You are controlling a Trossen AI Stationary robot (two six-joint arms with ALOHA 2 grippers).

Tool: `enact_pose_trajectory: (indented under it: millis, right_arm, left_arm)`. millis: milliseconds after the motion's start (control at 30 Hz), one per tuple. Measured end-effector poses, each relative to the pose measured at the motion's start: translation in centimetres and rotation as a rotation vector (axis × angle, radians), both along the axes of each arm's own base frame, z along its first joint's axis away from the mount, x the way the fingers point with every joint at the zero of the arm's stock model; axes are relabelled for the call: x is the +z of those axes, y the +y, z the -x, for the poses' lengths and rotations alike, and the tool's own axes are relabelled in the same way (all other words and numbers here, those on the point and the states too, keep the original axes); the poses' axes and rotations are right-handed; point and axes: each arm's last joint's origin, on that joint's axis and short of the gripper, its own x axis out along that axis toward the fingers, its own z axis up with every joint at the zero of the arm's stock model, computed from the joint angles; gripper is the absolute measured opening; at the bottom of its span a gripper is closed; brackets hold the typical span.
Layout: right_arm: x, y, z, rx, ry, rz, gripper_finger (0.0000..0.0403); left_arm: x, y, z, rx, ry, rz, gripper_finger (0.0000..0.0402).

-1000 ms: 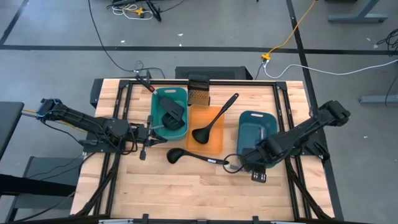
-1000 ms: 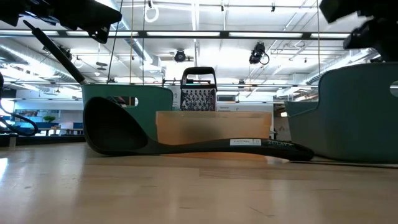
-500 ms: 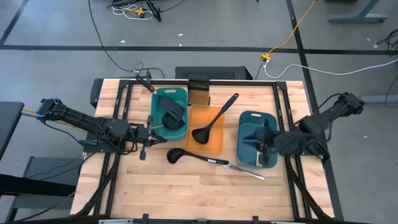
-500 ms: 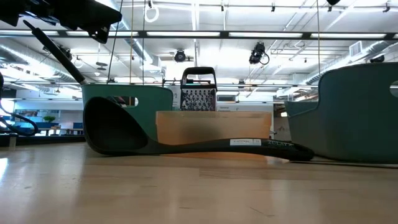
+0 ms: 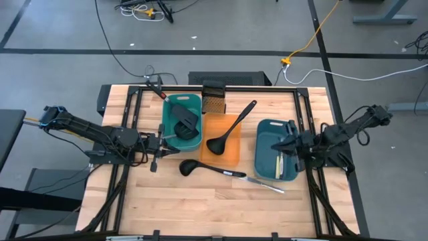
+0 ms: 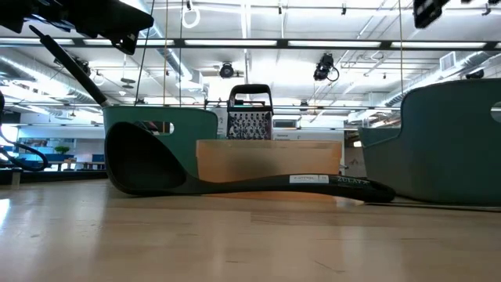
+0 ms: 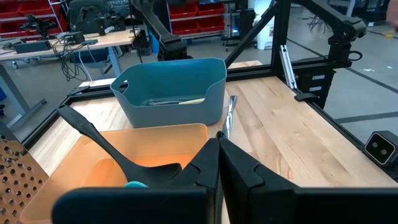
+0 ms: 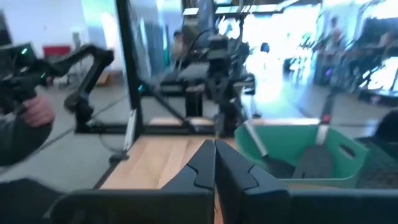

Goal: Pick & Place Kitchen Items
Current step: Put the black serving spoon into the orange bin

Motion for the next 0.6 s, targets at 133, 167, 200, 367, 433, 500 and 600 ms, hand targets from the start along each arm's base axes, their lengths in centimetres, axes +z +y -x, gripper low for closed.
enact_pose_trajectory:
  millis: [133, 167, 200, 367, 433, 500, 600]
  right_arm:
    - [-1.9, -0.9, 1.1, -0.007, -0.065, -0.004, 0.0007]
    - [-2.3, -1.1, 1.4, -0.001, -0.077, -0.005, 0.0006]
    - [-2.6, -1.2, 1.6, 0.001, -0.086, -0.004, 0.0005]
    - [-4.2, -1.8, 2.4, 0.002, -0.124, -0.001, 0.0006]
    - [-5.1, -1.8, 2.4, 0.01, -0.13, 0.007, 0.0006]
    - [-6.0, -1.8, 2.4, 0.004, -0.145, 0.014, 0.0006]
    - [-7.4, -1.8, 2.3, -0.006, -0.177, 0.024, 0.0006]
  left_arm:
    - [0.0, 0.0, 0.0, 0.0, 0.0, 0.0, 0.0018]
    - [0.0, 0.0, 0.0, 0.0, 0.0, 0.0, 0.0018]
    - [0.0, 0.0, 0.0, 0.0, 0.0, 0.0, 0.0018]
    - [0.0, 0.0, 0.0, 0.001, 0.0, 0.0, 0.0018]
    - [0.0, 0.0, 0.0, 0.0, 0.0, 0.0, 0.0018]
    - [0.0, 0.0, 0.0, 0.001, 0.0, 0.0, 0.0018]
    - [0.0, 0.0, 0.0, 0.0, 0.0, 0.0, 0.0018]
